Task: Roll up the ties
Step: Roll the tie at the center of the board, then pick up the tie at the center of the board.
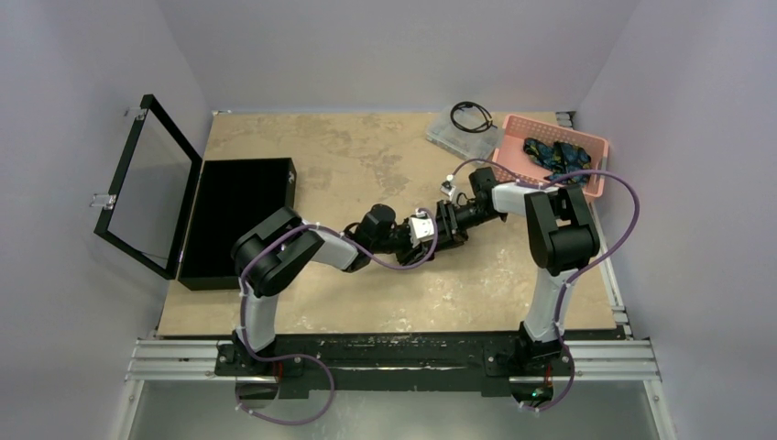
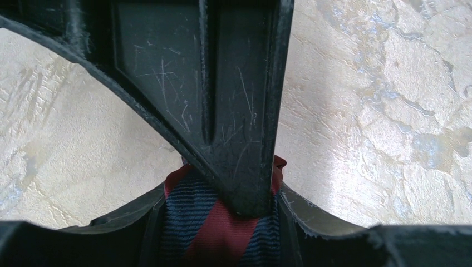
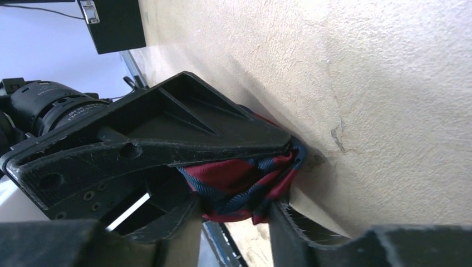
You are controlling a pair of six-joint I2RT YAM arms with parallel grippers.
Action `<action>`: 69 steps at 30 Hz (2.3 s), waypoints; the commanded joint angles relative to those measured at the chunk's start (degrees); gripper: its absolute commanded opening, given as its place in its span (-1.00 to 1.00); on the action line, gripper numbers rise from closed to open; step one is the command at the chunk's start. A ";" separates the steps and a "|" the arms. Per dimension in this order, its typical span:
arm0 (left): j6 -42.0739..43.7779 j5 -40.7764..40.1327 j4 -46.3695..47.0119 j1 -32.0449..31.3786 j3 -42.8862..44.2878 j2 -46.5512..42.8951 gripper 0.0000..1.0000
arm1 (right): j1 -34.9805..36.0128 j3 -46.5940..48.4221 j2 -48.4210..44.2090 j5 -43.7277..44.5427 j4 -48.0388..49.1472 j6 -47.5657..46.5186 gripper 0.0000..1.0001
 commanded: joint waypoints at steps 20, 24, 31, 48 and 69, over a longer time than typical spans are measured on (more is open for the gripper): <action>1.43 6.96 -5.24 2.60 -2.28 -0.84 0.32 | 1.69 2.30 0.58 3.54 -0.03 -3.28 -1.00; 2.51 9.89 -3.84 2.63 -3.44 -1.21 0.31 | 1.66 2.51 0.60 4.17 0.05 -3.07 -1.00; 2.17 11.70 -0.55 2.62 -5.79 -2.08 0.38 | 1.67 3.02 1.19 5.00 -0.22 -3.31 -1.00; 4.04 9.78 -2.96 2.62 -5.00 -0.31 -0.71 | 1.93 3.37 2.07 4.51 1.10 -1.14 0.36; 4.53 9.92 -5.76 2.65 -3.23 1.10 -0.66 | 3.78 5.02 2.28 -0.04 1.45 0.39 0.19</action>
